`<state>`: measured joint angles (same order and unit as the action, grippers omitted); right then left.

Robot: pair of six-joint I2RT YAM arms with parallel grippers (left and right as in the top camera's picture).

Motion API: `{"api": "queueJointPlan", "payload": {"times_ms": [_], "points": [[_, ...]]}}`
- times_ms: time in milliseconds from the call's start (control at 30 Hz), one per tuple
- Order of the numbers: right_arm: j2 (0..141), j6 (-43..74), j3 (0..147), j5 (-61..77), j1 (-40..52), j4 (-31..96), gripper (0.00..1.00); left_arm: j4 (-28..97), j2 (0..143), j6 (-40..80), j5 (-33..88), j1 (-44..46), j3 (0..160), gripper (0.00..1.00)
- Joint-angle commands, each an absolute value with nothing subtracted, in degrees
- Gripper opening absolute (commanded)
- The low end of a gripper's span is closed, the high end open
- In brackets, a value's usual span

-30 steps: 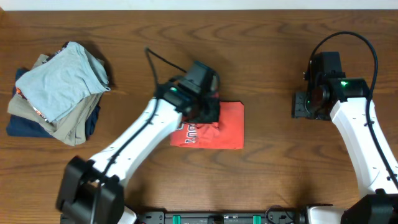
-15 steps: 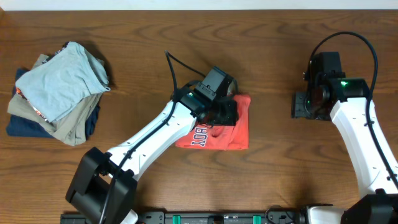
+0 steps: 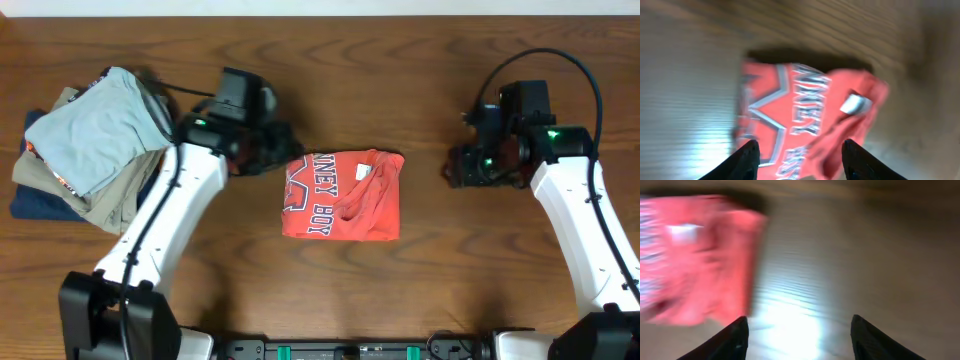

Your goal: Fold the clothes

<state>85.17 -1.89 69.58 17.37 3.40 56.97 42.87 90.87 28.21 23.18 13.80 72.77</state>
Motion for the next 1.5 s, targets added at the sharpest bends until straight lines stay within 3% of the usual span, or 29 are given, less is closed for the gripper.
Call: {"api": "queueJointPlan", "payload": {"times_ms": [0, 267, 667, 800, 867, 933, 967, 1100, 1300, 1367, 1467], "points": [[85.62, -9.32, 69.58, 37.41, 5.74, 56.07, 0.62, 44.38, 91.35, 27.03, 22.85, 10.37, 71.64, 0.55], [91.11, -5.15, 69.56, 26.37, 20.25, 55.9, 0.62, 48.49, 91.61, 26.83, 19.79, 5.65, 71.44, 0.55], [102.74, 9.65, 69.58, 7.46, 37.04, 46.85, 0.53, 49.47, 91.61, 26.59, 19.59, 4.89, 71.44, 0.56], [104.05, 10.7, 69.56, 4.71, 38.48, 47.4, 0.42, 49.47, 91.61, 26.61, 19.59, 4.89, 71.44, 0.56], [104.2, 10.68, 69.56, 4.67, 38.68, 47.81, 0.28, 49.5, 91.61, 26.59, 19.59, 4.89, 71.44, 0.56], [104.2, 10.68, 69.56, 4.67, 38.7, 48.31, 0.03, 49.47, 91.61, 26.59, 19.62, 4.89, 71.44, 0.56], [104.2, 10.68, 69.56, 4.56, 38.7, 48.82, 0.01, 49.5, 91.61, 26.61, 19.62, 4.89, 71.44, 0.56], [104.2, 12.32, 69.58, -0.23, 37.82, 53.39, 0.01, 49.8, 91.61, 26.59, 19.59, 4.89, 71.44, 0.56], [104.18, 26.94, 69.58, -16.73, 34.17, 63.75, 0.02, 50.13, 91.61, 26.61, 19.59, 4.89, 71.44, 0.56], [104.18, 27.4, 69.58, -17.17, 32.69, 64.84, 0.14, 50.13, 91.61, 26.61, 19.62, 4.89, 71.44, 0.56], [104.18, 27.4, 69.58, -17.15, 30.83, 65.43, 0.18, 50.15, 91.61, 26.61, 19.59, 4.89, 71.44, 0.56]]}}
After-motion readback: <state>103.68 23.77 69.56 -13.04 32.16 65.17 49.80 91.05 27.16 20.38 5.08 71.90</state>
